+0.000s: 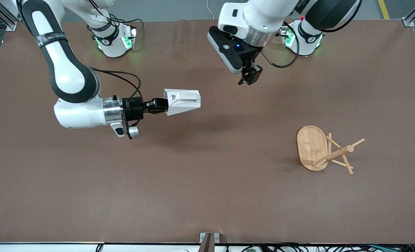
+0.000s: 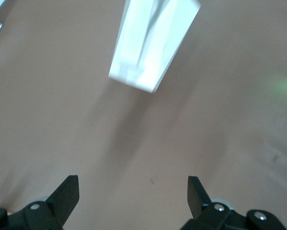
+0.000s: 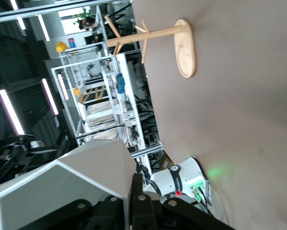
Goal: Hang cup on rack
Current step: 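Carry the cup toward center while the left gripper reaches for it, then grasp the cup with the left gripper and open the right gripper, then carry the cup to the rack while the right gripper withdraws, then lower the cup with the left gripper onto a rack peg, then open the left gripper to release the cup on the peg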
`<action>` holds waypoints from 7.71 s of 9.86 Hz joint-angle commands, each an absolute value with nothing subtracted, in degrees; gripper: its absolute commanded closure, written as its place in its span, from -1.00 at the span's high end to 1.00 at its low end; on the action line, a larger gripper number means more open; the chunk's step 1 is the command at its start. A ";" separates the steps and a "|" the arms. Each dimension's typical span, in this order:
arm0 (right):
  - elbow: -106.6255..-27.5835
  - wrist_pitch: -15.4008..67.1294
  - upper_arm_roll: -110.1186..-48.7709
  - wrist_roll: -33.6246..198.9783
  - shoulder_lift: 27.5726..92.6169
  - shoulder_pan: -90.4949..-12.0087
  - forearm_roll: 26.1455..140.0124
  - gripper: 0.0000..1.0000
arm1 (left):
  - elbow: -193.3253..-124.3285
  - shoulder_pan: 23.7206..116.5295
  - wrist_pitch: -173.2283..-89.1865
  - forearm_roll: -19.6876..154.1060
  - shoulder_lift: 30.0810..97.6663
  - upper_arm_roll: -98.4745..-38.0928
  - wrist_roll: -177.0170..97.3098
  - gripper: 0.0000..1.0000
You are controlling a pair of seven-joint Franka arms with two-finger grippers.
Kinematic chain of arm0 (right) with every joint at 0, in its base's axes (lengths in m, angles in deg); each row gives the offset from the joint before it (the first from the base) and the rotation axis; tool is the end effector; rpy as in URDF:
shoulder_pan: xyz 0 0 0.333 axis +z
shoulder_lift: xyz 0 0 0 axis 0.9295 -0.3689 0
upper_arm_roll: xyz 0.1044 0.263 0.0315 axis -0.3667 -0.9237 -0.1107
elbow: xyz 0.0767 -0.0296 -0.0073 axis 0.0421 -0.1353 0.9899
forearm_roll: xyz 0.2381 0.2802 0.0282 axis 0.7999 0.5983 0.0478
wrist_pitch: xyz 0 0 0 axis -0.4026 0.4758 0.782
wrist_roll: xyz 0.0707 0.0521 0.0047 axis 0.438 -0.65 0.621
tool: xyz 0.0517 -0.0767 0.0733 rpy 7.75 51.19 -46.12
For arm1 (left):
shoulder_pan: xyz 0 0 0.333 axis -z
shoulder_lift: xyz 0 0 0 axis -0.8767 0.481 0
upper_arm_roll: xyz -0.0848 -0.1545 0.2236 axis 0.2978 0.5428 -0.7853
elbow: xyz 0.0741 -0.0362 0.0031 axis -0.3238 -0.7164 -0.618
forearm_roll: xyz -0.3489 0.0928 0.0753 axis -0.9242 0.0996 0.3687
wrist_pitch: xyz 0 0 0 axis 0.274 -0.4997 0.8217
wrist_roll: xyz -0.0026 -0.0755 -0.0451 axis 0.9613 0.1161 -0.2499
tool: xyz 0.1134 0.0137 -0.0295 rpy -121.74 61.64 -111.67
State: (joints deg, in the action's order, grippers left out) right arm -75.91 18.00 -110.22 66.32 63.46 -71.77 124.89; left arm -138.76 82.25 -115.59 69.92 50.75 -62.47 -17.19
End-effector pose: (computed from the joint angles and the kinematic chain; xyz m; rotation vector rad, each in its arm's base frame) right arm 0.5281 0.2844 0.3616 -1.7685 -0.0005 0.3217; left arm 0.4392 -0.4176 0.5728 2.5167 -1.4421 0.1846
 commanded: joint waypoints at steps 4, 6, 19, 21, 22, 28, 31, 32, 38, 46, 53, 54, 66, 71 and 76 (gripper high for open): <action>-79.26 18.00 -113.02 60.55 62.11 -72.48 130.08 -0.99 | -136.11 86.30 -119.25 69.87 56.79 -62.35 -12.33 1.00; -79.35 17.91 -113.11 60.55 62.38 -72.48 130.08 -0.99 | -136.11 86.30 -121.35 70.05 58.55 -62.61 -7.49 1.00; -80.85 18.52 -117.33 60.64 65.19 -73.45 133.33 -0.99 | -139.36 86.30 -119.26 71.28 61.54 -62.70 -4.05 0.31; -80.85 19.22 -117.33 60.81 65.19 -73.36 133.33 -0.99 | -139.18 86.30 -117.76 71.37 61.19 -62.70 -4.22 -0.75; -80.85 19.40 -117.41 61.08 65.19 -73.36 133.33 -0.98 | -139.10 86.30 -117.76 71.54 61.10 -62.70 -4.22 -0.99; -80.58 19.23 -117.06 62.04 65.80 -74.59 132.55 1.00 | -138.92 84.37 -117.84 71.63 59.43 -62.88 -4.22 -1.00; -79.10 19.40 -114.70 62.83 66.95 -76.26 127.91 1.00 | -139.01 84.37 -117.76 73.46 59.43 -62.88 -13.06 -0.99; -78.22 19.32 -112.17 64.75 66.95 -76.35 124.23 1.00 | -139.01 84.28 -117.76 74.43 59.61 -62.88 -15.71 -0.99; -72.86 17.65 -94.42 77.07 68.88 -76.44 87.88 1.00 | -139.01 78.23 -115.21 77.61 58.91 -62.97 -33.03 -1.00; -58.23 7.95 -91.49 84.54 77.67 -76.61 44.74 1.00 | -153.81 64.07 -121.15 67.63 50.58 -67.32 -39.13 -1.00; -47.64 -7.74 -86.24 95.18 80.75 -76.87 44.91 1.00 | -170.12 61.87 -132.34 66.71 47.30 -73.95 -28.68 -1.00; -47.36 -9.84 -85.52 92.83 80.83 -76.88 45.18 1.00 | -170.64 61.87 -132.43 66.71 47.39 -74.30 -27.53 -1.00; -47.36 -9.69 -86.30 91.66 80.57 -77.84 45.27 1.00 | -171.88 61.87 -133.66 66.62 48.44 -82.56 -12.14 -0.97; -48.85 -8.28 -86.21 91.58 81.98 -77.23 45.27 1.00 | -171.09 61.95 -136.99 66.45 50.64 -83.97 -10.46 0.99; -49.64 -7.31 -85.95 89.64 82.68 -77.23 45.35 1.00 | -164.86 61.24 -131.14 66.71 48.81 -83.97 -17.03 1.00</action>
